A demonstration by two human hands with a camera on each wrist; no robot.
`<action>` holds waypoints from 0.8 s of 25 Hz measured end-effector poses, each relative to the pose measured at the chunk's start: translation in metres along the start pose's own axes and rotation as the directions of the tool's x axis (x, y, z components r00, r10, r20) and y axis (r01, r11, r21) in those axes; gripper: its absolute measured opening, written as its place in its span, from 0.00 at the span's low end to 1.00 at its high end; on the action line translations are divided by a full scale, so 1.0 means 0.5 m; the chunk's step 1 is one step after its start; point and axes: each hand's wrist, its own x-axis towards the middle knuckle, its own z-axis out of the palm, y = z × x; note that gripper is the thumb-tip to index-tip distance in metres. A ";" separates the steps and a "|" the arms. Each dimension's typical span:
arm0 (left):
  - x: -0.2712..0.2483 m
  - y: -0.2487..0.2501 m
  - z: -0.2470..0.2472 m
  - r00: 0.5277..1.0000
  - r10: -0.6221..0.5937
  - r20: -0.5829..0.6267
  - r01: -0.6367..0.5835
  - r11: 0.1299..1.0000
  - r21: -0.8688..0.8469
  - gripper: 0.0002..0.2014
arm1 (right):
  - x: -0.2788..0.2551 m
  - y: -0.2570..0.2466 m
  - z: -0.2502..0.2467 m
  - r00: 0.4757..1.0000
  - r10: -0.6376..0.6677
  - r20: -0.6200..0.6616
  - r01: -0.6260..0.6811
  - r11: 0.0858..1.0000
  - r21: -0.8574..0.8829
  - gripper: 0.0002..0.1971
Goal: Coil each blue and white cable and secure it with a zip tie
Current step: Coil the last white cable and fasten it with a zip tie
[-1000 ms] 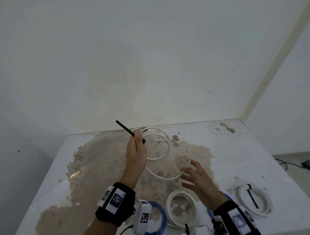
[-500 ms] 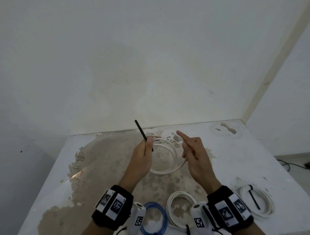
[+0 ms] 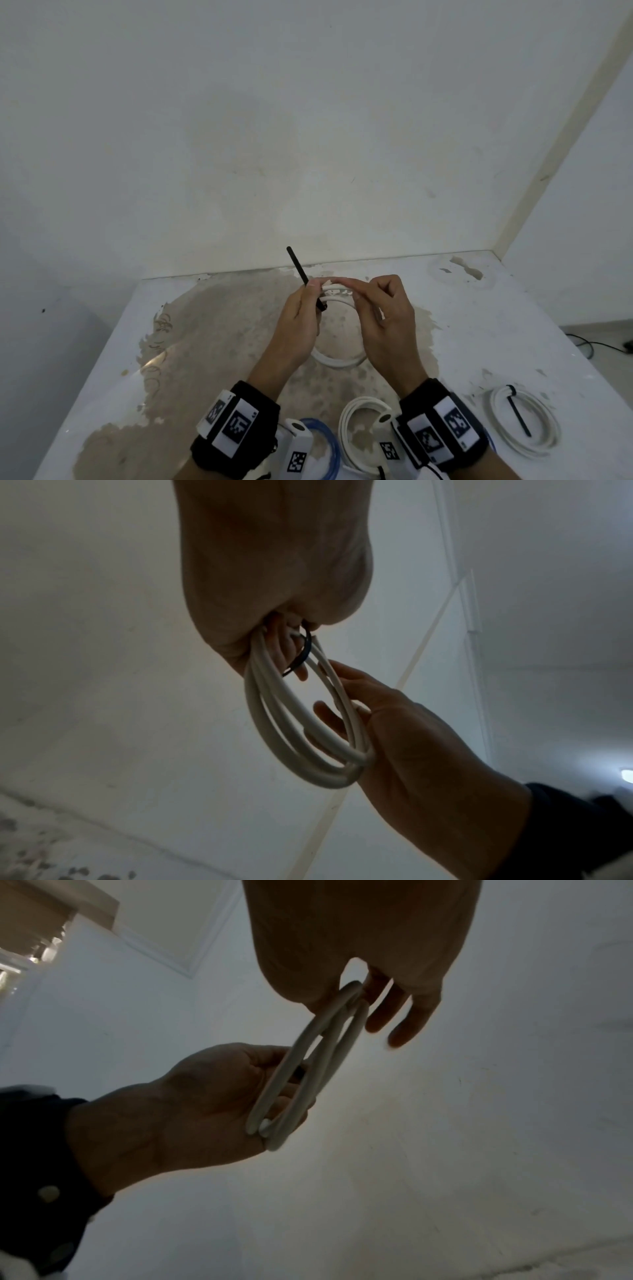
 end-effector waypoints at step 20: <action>-0.017 -0.033 0.023 0.932 0.328 0.157 -0.360 0.890 0.279 0.17 | -0.019 -0.036 0.003 0.986 0.147 0.083 -0.164 0.947 0.275 0.09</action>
